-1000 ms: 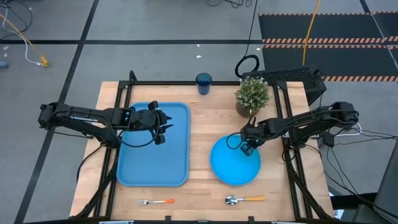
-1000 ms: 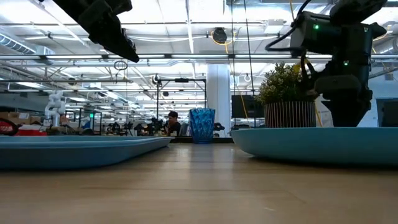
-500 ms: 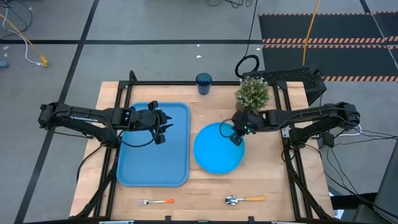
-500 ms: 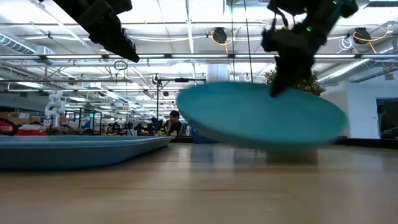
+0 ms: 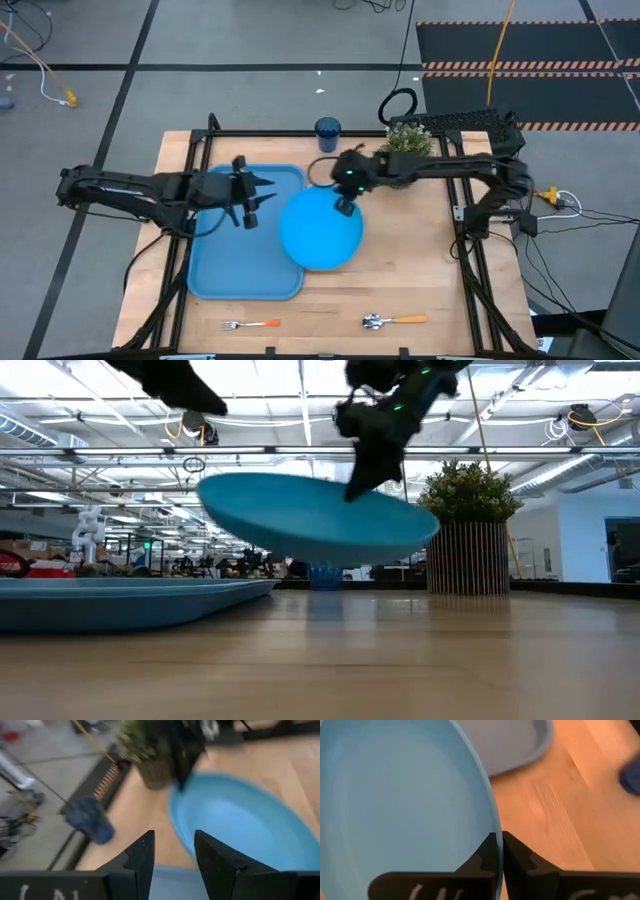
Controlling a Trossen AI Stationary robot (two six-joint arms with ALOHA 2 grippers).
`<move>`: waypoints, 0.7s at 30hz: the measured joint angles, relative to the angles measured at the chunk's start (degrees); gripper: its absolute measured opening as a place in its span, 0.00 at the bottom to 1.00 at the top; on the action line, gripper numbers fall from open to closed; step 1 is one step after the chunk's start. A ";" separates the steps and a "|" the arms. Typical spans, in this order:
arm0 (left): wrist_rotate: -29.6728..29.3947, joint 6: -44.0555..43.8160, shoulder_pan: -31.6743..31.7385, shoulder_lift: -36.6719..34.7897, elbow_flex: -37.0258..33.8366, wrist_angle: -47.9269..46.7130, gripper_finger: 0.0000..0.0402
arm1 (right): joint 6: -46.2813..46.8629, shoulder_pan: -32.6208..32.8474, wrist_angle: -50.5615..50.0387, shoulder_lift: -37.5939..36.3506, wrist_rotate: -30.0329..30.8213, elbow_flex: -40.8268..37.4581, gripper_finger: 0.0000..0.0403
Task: Pick and place plate/cup/fork/spoon on tray
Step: Put the blue plate on the blue tray
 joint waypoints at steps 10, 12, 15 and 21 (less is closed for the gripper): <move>-0.75 -2.55 0.00 -15.86 -0.26 0.89 0.36 | -7.24 0.11 1.67 16.14 -2.89 19.95 0.00; -0.16 -2.49 0.00 -17.85 -1.31 1.26 0.36 | -8.50 0.17 1.69 18.59 -2.94 24.09 0.00; 1.01 -1.34 0.00 -20.51 -3.78 2.45 0.36 | -9.32 0.28 2.13 22.06 -3.53 29.23 0.00; 1.90 -0.13 0.00 -25.04 -8.58 5.47 0.36 | -7.78 0.28 6.63 27.85 -4.67 34.05 0.00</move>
